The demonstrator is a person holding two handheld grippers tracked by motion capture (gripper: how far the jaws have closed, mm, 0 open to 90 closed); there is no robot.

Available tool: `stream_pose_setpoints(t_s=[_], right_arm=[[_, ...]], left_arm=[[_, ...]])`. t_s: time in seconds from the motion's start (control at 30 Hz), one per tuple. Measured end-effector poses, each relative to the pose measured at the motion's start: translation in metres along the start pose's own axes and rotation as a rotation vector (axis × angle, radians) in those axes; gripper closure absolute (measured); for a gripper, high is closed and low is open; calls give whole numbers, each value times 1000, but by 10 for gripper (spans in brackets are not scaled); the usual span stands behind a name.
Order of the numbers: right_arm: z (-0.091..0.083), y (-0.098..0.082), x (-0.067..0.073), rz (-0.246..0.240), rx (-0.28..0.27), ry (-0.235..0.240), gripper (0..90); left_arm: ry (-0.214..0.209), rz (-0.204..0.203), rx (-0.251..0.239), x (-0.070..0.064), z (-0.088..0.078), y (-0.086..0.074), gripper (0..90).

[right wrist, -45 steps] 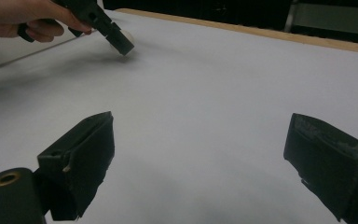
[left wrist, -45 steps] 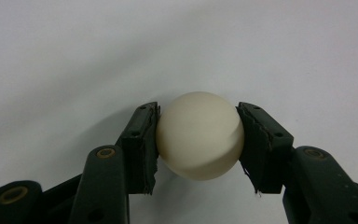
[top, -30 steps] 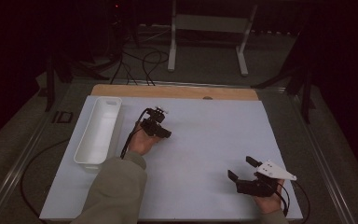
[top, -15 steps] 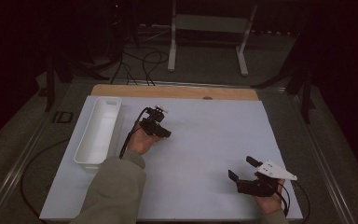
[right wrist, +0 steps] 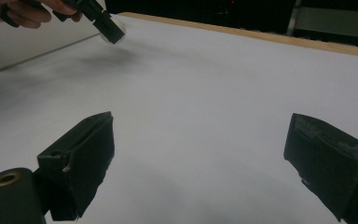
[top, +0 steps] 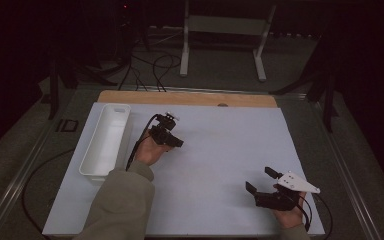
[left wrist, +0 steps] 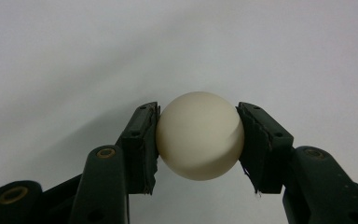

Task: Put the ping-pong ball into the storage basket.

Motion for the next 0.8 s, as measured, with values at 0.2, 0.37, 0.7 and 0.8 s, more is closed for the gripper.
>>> stream_pose_setpoints(t_s=[0.2, 0.37, 0.7, 0.8], right_arm=[[-1, 3, 0, -11, -16, 2, 72], [0, 3, 0, -5, -24, 12, 72], [3, 3, 2, -7, -25, 26, 72], [4, 3, 3, -9, -25, 31, 72]], left_arm=[[-5, 9, 11, -1, -5, -1, 514], [-12, 22, 8, -3, -9, 0, 514], [-20, 53, 3, -10, -15, 3, 514], [-27, 60, 1, -11, -18, 4, 514]])
Point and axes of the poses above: each handheld gripper's, and its own axes: z roughly forward along the jaws, y roughly out of its top, x roughly to its left, the point moved 9 cm from there along z, roughly forward along the jaws, and after that the axes turned 1 degree about -z, right-handed, at the moved point
